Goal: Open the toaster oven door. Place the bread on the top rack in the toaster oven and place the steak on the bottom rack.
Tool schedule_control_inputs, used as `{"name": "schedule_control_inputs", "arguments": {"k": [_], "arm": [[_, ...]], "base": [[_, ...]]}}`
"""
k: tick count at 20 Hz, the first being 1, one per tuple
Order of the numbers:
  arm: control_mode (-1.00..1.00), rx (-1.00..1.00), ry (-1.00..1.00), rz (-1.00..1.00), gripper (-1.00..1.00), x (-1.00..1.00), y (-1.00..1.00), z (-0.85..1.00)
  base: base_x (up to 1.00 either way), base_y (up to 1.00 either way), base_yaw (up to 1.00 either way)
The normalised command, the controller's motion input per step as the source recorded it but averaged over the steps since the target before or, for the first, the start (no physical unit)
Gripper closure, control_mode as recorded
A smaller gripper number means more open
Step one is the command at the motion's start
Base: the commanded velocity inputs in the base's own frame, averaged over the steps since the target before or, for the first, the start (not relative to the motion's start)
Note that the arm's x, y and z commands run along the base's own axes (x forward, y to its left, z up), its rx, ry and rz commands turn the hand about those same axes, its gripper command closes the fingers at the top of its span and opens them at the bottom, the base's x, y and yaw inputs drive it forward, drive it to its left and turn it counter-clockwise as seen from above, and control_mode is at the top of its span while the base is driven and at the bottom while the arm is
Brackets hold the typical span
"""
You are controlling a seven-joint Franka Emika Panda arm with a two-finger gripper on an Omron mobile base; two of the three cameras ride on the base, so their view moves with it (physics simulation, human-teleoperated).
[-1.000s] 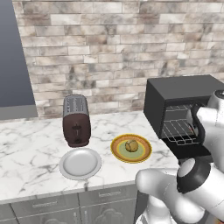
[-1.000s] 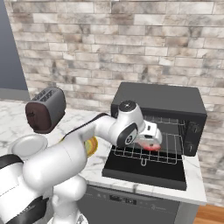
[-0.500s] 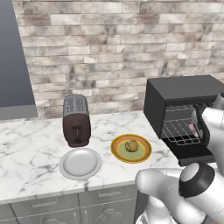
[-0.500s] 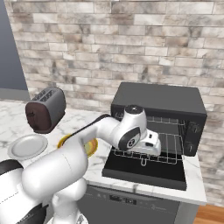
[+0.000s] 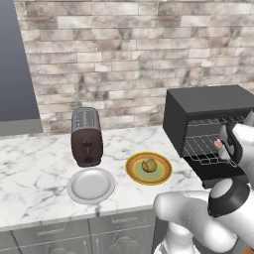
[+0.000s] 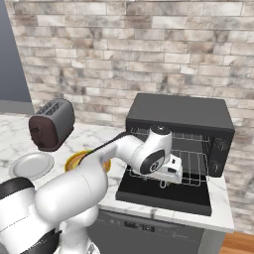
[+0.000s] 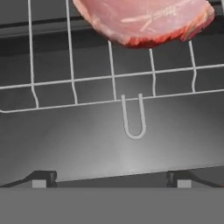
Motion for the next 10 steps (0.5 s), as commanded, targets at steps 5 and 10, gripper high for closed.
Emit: {"name": "schedule_control_inputs", "arguments": {"k": [5,10], "arm": [[-1.00,0.01,0.00,0.03,-1.00,0.00,0.00,-0.32],[-1.00,0.00,0.01,0.02,-1.00,0.02,0.00,-0.33]], "base": [[0.00,0.00,0.00],[0.00,0.00,0.00]]}}
